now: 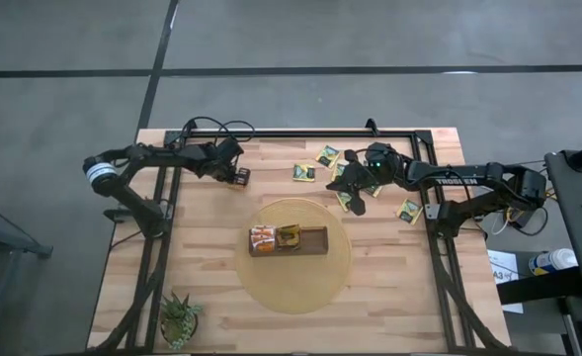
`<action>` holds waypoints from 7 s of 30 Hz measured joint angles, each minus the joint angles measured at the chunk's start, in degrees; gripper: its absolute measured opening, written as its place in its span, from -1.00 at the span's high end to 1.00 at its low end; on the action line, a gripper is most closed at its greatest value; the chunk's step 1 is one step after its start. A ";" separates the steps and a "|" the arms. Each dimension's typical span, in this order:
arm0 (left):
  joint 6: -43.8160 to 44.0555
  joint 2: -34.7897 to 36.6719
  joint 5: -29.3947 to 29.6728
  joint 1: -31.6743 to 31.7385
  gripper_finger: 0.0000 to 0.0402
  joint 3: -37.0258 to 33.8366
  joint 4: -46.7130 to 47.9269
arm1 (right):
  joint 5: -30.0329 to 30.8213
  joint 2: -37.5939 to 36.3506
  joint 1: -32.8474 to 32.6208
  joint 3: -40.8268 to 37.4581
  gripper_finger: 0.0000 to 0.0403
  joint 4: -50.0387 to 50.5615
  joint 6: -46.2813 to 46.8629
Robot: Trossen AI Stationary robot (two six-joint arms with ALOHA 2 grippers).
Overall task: Pick & Place Tea
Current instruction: Put the orange tea bag into the middle section of the wooden organizer
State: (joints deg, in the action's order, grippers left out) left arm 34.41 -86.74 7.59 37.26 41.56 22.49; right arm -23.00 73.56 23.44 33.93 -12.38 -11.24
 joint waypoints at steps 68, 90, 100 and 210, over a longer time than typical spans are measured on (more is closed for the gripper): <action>-19.34 3.52 14.97 -16.04 0.62 23.76 22.57 | 0.17 -0.04 0.24 -0.74 0.96 0.13 -1.71; 0.23 3.50 13.42 -10.17 -0.08 12.32 20.26 | 0.21 -0.04 0.22 -0.98 0.96 0.15 -2.28; -0.21 3.50 4.69 -3.76 -0.08 4.08 5.36 | 0.44 -0.04 0.24 -1.01 0.96 0.13 -2.30; -25.82 -25.52 52.08 -69.61 1.00 49.53 14.76 | -2.35 -55.55 4.33 -29.59 0.96 -6.35 22.99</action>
State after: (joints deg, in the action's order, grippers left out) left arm 8.59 -112.26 59.67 -32.36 91.09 37.24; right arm -25.35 18.01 27.77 4.35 -18.74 11.75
